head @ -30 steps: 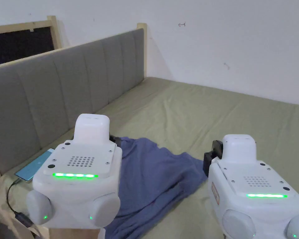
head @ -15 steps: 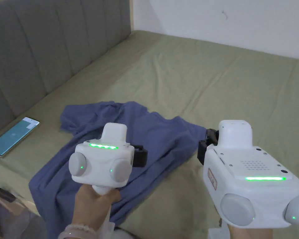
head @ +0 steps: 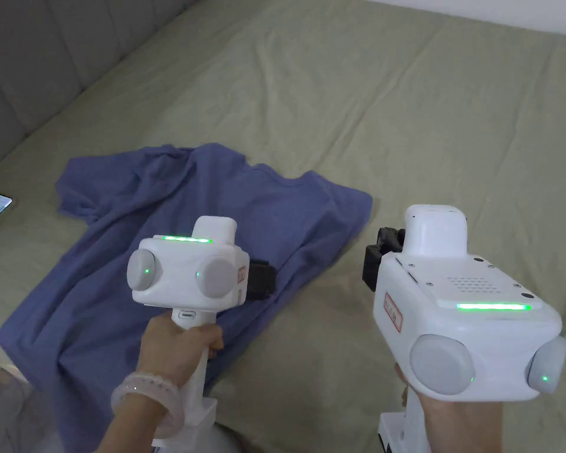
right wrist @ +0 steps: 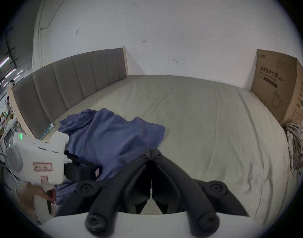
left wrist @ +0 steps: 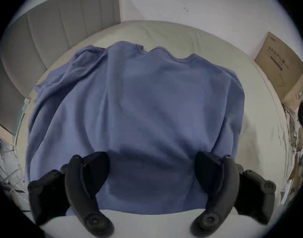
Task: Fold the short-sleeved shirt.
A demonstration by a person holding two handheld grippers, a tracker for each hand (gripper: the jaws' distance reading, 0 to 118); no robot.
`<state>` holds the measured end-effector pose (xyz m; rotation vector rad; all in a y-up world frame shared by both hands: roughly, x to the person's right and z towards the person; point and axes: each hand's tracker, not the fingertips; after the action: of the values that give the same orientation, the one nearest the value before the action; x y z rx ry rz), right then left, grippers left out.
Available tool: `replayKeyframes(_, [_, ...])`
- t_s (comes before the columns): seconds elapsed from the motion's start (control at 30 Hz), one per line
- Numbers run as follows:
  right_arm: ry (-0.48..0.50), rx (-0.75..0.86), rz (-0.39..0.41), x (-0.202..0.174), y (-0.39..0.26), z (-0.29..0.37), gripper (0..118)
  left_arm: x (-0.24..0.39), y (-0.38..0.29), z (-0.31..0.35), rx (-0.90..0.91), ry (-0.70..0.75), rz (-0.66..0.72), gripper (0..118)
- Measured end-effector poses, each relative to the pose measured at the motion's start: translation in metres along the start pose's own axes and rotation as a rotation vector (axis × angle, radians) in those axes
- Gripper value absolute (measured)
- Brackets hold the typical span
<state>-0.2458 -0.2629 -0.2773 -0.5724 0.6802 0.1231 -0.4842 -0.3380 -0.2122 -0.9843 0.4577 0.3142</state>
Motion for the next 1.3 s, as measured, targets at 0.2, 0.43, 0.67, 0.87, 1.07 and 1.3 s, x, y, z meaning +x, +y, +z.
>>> replayKeyframes(0.2, [-0.001, -0.007, -0.017, 0.005, -0.002, 0.007, 1, -0.010, 0.008, 0.004, 0.080, 0.143, 0.127, 4])
replayKeyframes(0.43, [-0.022, 0.008, -0.045, 0.019, 0.003, 0.019, 1, -0.020, 0.007, 0.027, 0.055, -0.019, 0.185, 4])
replayKeyframes(0.67, [-0.032, 0.032, -0.072, 0.027, 0.006, 0.038, 1, -0.024, 0.023, 0.082, 0.147, -0.109, 0.191, 4])
replayKeyframes(0.87, [-0.034, 0.077, -0.108, 0.037, 0.015, 0.060, 1, -0.007, 0.055, 0.145, 0.261, -0.149, 0.130, 4])
replayKeyframes(1.07, [-0.078, 0.140, -0.148, 0.062, 0.024, 0.091, 1, 0.054, 0.098, 0.215, 0.408, -0.277, -0.027, 4])
replayKeyframes(1.3, [-0.234, 0.235, -0.211, 0.125, 0.028, 0.149, 1, 0.186, 0.127, 0.285, 0.522, -0.524, -0.289, 4])
